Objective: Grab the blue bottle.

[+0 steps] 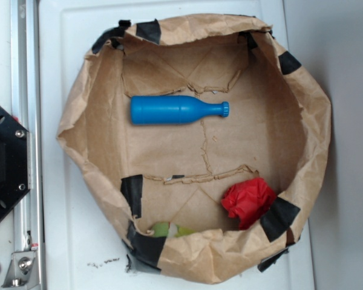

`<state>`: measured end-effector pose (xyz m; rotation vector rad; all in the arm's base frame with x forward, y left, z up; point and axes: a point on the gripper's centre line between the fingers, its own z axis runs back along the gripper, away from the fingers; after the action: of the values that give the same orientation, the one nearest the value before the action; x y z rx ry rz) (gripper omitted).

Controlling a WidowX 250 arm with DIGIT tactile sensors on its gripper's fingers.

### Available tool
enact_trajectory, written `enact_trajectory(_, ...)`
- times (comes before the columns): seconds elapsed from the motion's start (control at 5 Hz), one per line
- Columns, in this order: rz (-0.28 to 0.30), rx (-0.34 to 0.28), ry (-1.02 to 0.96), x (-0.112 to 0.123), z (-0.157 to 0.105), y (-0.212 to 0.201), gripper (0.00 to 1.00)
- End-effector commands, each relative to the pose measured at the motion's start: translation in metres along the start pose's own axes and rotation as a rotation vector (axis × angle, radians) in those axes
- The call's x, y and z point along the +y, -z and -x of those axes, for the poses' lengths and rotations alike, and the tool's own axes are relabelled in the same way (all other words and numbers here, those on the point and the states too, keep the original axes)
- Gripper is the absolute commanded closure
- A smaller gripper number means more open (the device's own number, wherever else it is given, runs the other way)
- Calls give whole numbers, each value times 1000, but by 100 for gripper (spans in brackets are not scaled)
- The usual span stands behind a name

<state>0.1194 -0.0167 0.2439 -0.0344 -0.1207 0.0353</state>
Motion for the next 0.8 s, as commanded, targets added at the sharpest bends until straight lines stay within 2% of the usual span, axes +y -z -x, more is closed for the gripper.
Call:
enact_trajectory(0.0,0,0,0,0,0,0,0)
enact_trajectory(0.2,-129,-14,-40,10,-48,25,0)
enact_trajectory(0.4,-133,-26,-82,20,-91,35,0)
enact_trajectory(0.6,-128,-47,-17,26,-113,50,0)
